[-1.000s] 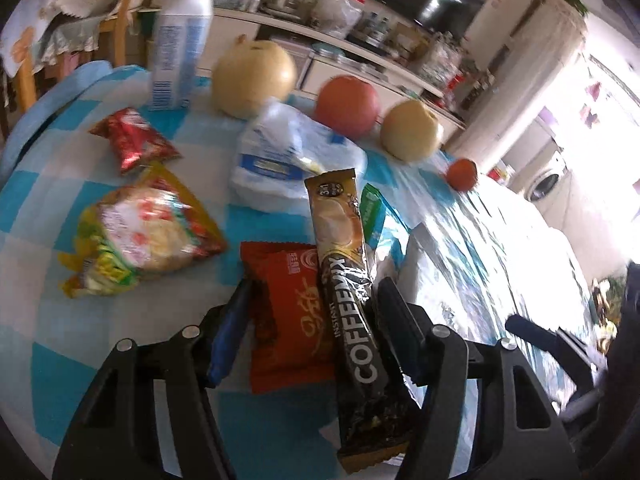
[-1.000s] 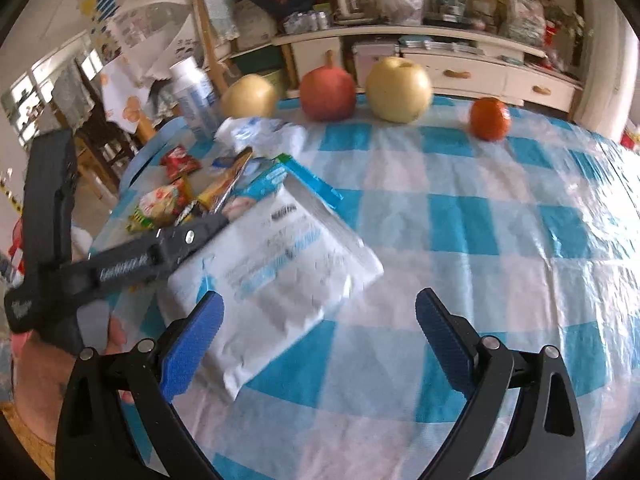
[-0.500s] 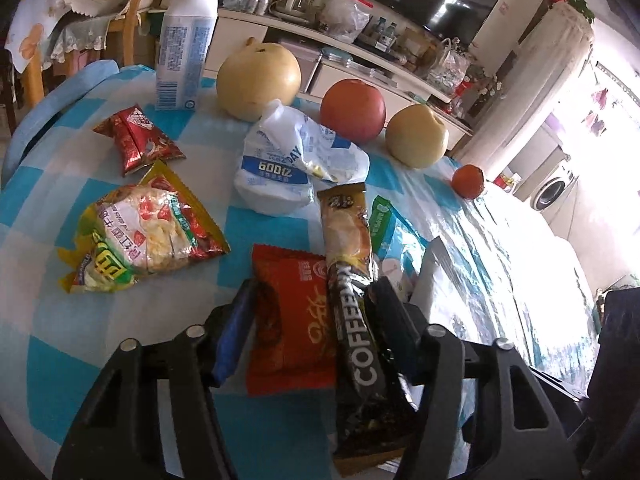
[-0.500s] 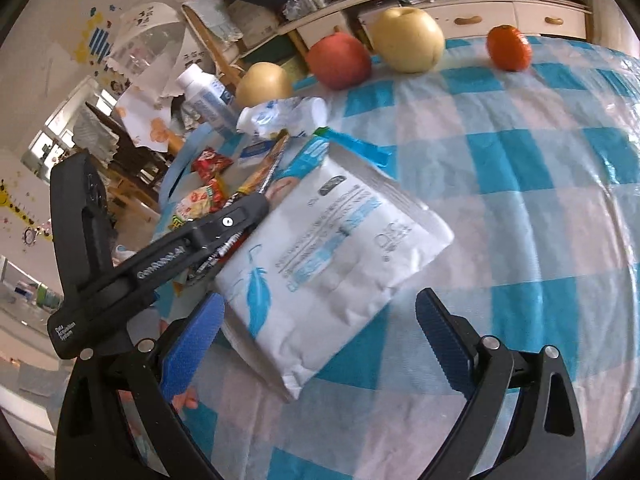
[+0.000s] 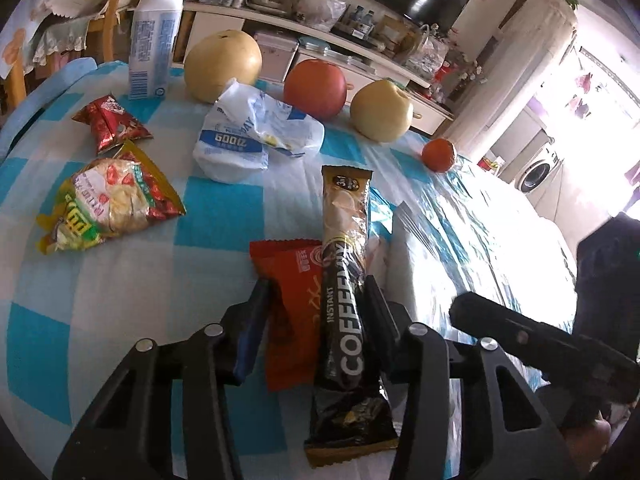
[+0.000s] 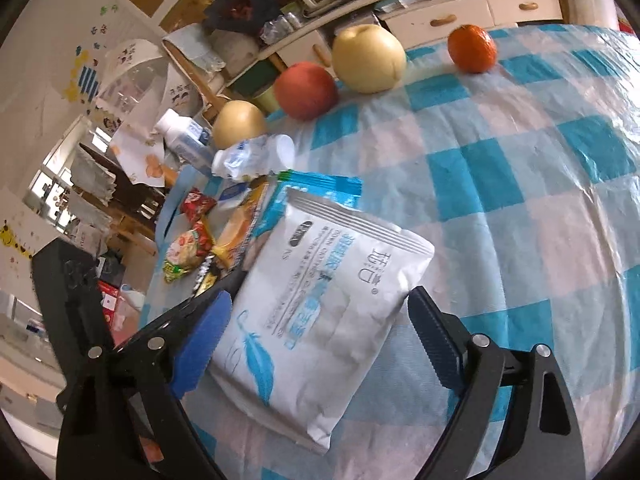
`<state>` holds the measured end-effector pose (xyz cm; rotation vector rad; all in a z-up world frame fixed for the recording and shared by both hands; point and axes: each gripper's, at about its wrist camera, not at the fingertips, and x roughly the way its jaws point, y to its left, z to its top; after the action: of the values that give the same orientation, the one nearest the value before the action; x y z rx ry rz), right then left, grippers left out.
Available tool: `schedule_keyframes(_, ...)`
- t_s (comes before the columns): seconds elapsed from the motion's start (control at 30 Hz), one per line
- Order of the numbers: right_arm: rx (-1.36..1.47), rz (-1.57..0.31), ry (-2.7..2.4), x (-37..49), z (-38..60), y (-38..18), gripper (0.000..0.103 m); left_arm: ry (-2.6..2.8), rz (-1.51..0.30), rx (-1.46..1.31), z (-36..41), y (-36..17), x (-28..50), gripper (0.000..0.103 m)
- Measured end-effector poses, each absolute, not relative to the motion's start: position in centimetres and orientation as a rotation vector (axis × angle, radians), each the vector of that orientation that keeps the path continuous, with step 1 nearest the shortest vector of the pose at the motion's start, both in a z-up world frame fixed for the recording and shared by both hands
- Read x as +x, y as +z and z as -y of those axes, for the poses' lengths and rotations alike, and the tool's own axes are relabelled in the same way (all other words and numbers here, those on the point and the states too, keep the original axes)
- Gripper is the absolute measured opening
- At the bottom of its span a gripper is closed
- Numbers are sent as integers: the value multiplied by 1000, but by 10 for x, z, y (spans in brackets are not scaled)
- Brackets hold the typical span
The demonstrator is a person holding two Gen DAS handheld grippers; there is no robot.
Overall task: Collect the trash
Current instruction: 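Grasp the COFFEEMIX stick with the left gripper while the right grasps the white pouch, then lift the COFFEEMIX stick with the left gripper while the right lifts the white pouch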
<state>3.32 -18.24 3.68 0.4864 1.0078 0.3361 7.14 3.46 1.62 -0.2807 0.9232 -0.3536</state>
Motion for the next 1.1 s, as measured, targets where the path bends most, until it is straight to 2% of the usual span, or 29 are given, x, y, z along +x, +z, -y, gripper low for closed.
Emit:
schedule_keyframes(0.03, 486, -1010, 334, 34, 182, 36, 89, -354, -922, -281, -35, 16, 69, 46)
schedule_keyframes(0.17, 461, -1011, 333, 34, 178, 37, 89, -345, -890, -289, -42, 21, 58, 27)
schedule_keyframes(0.43, 397, -1008, 344, 37, 160, 37, 89, -337, -890, -275, -59, 24, 34, 27)
schedule_keyframes(0.6, 303, -1008, 340, 37, 144, 37, 94, -363, -921, -213, -56, 20, 20, 27)
schedule_keyframes(0.63, 293, -1007, 340, 37, 142, 37, 94, -362, -924, -192, -55, 19, 19, 29)
schedule_keyframes(0.7, 257, -1004, 338, 37, 138, 36, 94, -350, -926, -148, -54, 18, 18, 44)
schedule_keyframes(0.77, 230, -1000, 335, 36, 135, 35, 94, -337, -920, -126, -56, 19, 19, 52)
schedule_keyframes(0.9, 194, -995, 326, 36, 131, 34, 94, -325, -891, -128, -62, 23, 25, 60)
schedule_keyframes(1.0, 184, -993, 327, 34, 129, 34, 88, -327, -889, -124, -63, 21, 26, 60)
schedule_keyframes(1.1, 162, -990, 323, 33, 126, 34, 88, -328, -889, -103, -62, 22, 23, 59)
